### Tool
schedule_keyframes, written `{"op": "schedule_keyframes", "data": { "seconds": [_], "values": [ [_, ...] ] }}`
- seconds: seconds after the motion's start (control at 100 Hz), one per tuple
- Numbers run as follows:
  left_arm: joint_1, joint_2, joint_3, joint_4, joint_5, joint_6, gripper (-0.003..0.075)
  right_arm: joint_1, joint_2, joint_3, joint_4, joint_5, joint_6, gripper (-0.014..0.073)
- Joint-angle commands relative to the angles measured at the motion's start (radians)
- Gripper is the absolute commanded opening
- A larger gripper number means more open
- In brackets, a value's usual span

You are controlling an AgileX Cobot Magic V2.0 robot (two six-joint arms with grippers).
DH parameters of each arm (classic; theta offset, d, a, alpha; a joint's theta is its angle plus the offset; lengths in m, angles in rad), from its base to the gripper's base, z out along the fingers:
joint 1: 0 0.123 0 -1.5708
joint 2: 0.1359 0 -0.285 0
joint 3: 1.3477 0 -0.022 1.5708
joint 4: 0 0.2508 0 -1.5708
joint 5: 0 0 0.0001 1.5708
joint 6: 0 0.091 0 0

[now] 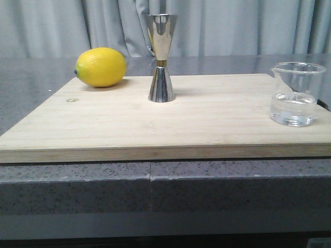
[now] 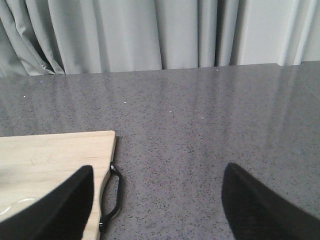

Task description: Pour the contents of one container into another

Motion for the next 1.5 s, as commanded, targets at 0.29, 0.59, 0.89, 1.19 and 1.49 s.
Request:
{"op": "schedule_keyframes", "data": {
  "seconds": [0.29, 0.59, 0.89, 1.19, 1.49],
  "values": [
    [0.003, 0.016, -0.034, -0.023, -0.090, -0.003, 0.0498, -0.006, 0.015, -0.029, -0.006, -0.087, 0.003, 0.0535],
    [0.003, 0.016, -0.036, -0.029, -0.095, -0.003, 0.0533, -0.006, 0.015, -0.044, -0.001, -0.035, 0.001, 0.0538],
    [0.003, 0.136, -0.175, -0.029, 0.078, -0.003, 0.0609, -0.006, 0.057, -0.126, -0.025, 0.071, 0.001, 0.0638],
    [0.003, 0.391, -0.374, -0.057, 0.338, 0.074, 0.0609, -0.006, 0.116, -0.152, -0.025, 0.140, 0.001, 0.0657],
    [0.003, 0.627, -0.406, -0.652, 0.385, 0.701, 0.0608, -0.006, 0.116, -0.152, -0.025, 0.144, 0.001, 0.0657]
  ]
}}
